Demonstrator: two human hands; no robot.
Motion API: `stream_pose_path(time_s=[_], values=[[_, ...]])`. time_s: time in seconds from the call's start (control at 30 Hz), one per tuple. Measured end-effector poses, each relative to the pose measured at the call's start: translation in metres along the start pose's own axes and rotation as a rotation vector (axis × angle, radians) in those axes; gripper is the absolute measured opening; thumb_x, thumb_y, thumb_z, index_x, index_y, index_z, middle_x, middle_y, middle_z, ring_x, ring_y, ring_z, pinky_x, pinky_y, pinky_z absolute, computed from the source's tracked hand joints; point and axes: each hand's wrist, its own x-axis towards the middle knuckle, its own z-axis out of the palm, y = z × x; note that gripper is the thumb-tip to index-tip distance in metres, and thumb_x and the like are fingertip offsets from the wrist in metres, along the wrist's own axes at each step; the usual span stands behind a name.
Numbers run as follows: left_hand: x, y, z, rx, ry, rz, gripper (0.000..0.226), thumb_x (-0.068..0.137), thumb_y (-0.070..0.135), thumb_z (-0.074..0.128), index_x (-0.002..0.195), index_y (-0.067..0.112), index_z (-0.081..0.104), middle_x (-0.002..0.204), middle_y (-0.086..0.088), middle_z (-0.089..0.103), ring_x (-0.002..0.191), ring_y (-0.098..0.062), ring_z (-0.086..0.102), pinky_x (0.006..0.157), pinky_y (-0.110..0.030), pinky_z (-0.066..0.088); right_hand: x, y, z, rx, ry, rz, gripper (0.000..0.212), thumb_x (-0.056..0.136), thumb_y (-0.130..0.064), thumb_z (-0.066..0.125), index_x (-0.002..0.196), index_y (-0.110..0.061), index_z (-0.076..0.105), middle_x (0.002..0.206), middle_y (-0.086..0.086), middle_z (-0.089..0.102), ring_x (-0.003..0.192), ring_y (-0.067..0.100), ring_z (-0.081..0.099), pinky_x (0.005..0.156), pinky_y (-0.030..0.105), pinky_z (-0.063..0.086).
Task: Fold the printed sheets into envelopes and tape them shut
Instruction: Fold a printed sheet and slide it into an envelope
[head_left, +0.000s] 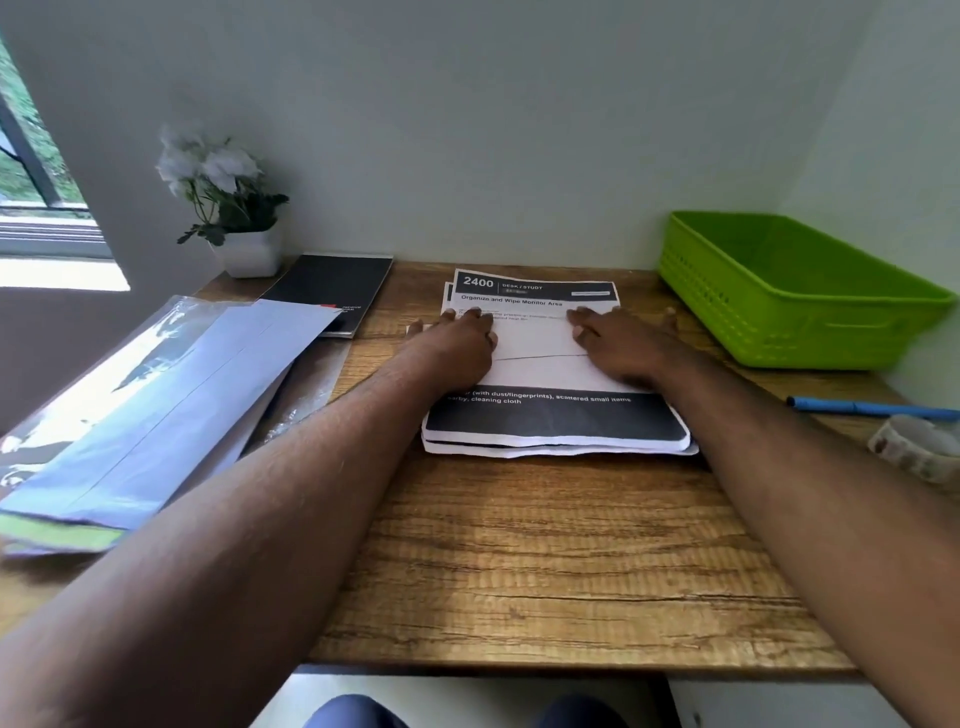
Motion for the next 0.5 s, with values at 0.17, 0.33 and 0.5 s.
stream_pose_path(time_s=[0.17,0.33,0.5], values=[[0.0,0.018,-0.003,0.117,0.14,0.117,0.046,0.103,0.028,0.025,0.147,0.016,0.032,0.16,0.001,0.022,0.149,-0.023,0.009,0.116,-0.06,0.0,0.005,-0.008,-0.003,-0.261,0.122,-0.157,0.048,0.103,-0.037,0.019,0.149,-0.026,0.024,0.16,-0.009,0.009,0.149,0.022,0.002,0.112,0.066,0.0],[0.008,0.021,0.01,-0.037,0.086,0.159,0.046,0.102,0.023,0.027,0.146,0.015,0.034,0.155,-0.003,0.032,0.144,-0.022,0.023,0.118,-0.048,0.015,0.008,-0.032,0.001,0.126,0.067,-0.367,0.045,0.104,-0.026,0.031,0.147,-0.013,0.031,0.158,0.006,0.021,0.146,0.021,0.018,0.115,0.032,0.014],[0.004,0.022,0.007,-0.022,0.02,0.088,0.052,0.103,0.027,0.024,0.153,0.014,0.017,0.162,-0.002,0.014,0.149,-0.017,0.011,0.119,-0.048,0.008,0.011,-0.027,0.006,0.164,-0.021,-0.296,0.048,0.104,-0.031,0.029,0.15,-0.018,0.025,0.159,0.0,0.017,0.146,0.016,0.018,0.117,0.03,0.01]])
